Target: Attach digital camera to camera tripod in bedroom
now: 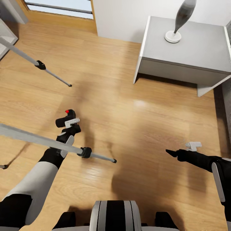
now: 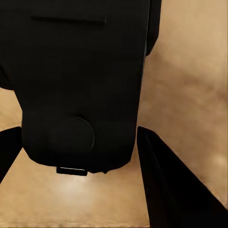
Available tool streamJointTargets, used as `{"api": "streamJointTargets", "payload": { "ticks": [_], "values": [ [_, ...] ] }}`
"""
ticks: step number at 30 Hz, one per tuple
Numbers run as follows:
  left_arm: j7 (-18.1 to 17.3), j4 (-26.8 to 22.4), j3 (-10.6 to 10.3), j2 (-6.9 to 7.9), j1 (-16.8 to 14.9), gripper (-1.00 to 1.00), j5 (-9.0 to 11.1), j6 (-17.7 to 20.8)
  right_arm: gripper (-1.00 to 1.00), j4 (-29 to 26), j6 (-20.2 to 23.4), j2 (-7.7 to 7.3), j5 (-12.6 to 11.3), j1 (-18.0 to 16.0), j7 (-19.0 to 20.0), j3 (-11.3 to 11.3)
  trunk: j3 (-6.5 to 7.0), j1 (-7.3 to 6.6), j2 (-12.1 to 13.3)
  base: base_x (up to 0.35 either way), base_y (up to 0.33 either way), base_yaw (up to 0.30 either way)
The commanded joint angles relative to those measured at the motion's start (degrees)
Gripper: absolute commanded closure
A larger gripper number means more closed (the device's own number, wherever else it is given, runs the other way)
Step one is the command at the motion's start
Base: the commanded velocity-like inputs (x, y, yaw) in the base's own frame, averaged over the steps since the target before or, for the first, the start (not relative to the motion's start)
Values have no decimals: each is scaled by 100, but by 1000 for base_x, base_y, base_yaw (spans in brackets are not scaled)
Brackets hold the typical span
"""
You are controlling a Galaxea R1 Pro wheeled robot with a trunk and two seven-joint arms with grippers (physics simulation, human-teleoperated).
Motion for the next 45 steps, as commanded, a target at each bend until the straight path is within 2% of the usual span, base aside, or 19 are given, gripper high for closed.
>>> {"api": "streamJointTargets", "payload": {
  "ticks": [1, 10, 24, 28, 32, 41, 45],
  "values": [
    [47, -21, -34, 10, 13, 100, 31, 26, -100, -4, 32, 1, 14, -4, 31, -5, -3, -3, -1, -144, 0, 0],
    [46, -57, -29, 20, 76, 100, 25, 31, -100, -4, 32, -2, 17, -4, 31, 23, -3, -3, -1, -111, 0, 0],
    [46, -88, -4, 72, 138, 100, 32, 37, -100, -4, 32, -7, 16, -8, 31, 33, -3, -3, -1, -247, 0, 0],
    [46, -208, 19, 75, 205, 100, 42, 130, -100, -4, 32, -14, 14, -10, 31, 31, -3, -3, -1, -81, 0, 0],
    [54, -578, 44, 89, 373, 100, 46, 394, -100, -4, 32, -33, 15, -17, 35, 30, -3, -3, -1, -40, 0, 0],
    [91, -1619, 75, 202, 841, 100, 70, 827, -100, -4, 32, -51, 17, -20, 40, 25, 196, -26, 11, -12, 0, 0],
    [101, -2211, 253, 247, 1155, 100, 81, 1090, -100, -4, 32, -54, 15, -21, 42, 22, 285, -36, 16, -3, 0, 0]
  ]
}}
